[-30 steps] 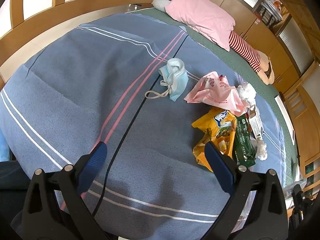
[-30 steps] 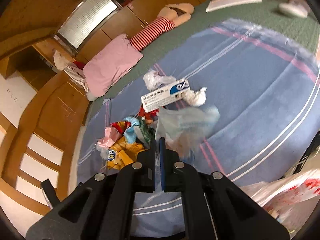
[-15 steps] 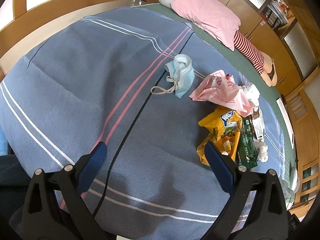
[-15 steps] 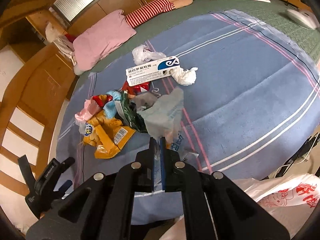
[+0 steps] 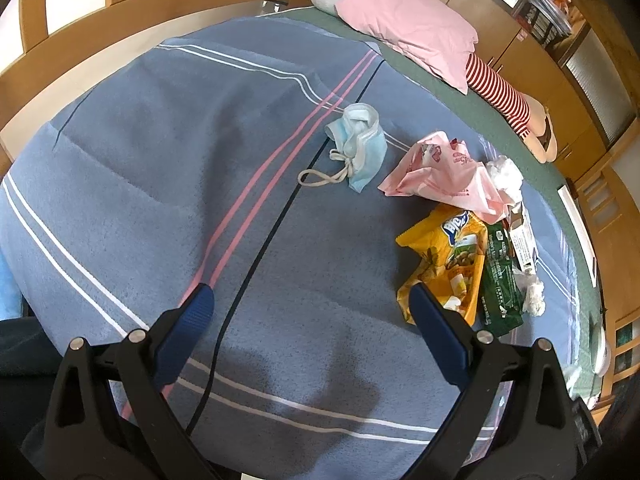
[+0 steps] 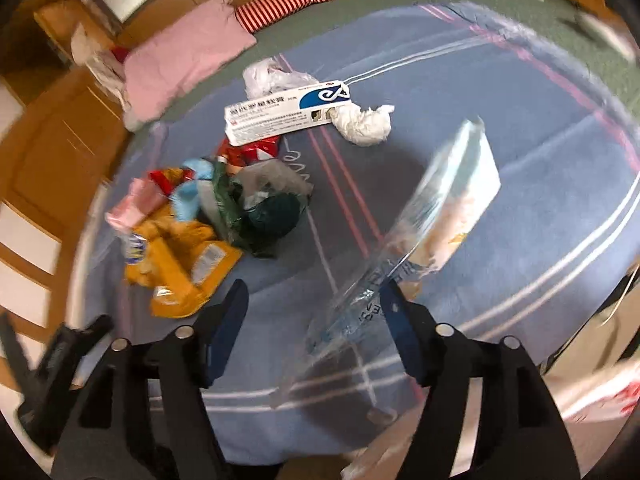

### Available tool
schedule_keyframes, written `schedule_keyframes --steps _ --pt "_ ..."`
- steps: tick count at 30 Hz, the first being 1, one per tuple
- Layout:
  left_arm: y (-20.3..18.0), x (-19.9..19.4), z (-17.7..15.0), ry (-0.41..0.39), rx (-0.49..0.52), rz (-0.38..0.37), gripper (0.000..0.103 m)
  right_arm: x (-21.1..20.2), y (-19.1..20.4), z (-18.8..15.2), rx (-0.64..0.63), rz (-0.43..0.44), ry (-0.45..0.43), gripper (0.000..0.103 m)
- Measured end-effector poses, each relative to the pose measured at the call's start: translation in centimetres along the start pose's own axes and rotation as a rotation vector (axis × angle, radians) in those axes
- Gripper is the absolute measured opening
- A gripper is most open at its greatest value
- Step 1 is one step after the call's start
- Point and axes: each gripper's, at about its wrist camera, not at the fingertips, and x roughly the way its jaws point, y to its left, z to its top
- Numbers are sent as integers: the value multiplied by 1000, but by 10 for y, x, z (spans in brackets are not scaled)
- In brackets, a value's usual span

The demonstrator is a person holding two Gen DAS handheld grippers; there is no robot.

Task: Collect trash
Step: 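Lift the clear plastic packet with the right gripper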

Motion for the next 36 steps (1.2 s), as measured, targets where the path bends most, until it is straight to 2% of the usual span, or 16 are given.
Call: schedule_keyframes --steps 4,12,15,19,23,25,28,31,36 --pt "1 0 0 3 -6 1 98 14 19 6 -56 -26 19 79" --pt "1 1 0 5 -5 3 98 43 50 1 -207 -105 52 83" --pt "1 2 0 8 -8 2 98 41 55 -3 -232 -51 57 83" --pt "0 2 0 9 -6 1 98 18 49 0 -174 98 -17 88" --pt "0 3 0 10 -3 4 98 1 38 4 -134 144 -65 88" --pt "0 3 0 14 -6 3 98 0 35 4 -136 110 -68 90" --pt "0 4 -1 16 -8 4 98 21 36 3 -202 -50 14 91" --pt "0 3 -1 14 -4 6 98 41 38 -2 -238 -99 82 91" --pt "-1 5 -1 20 -4 6 98 49 47 -10 -311 -165 62 90"
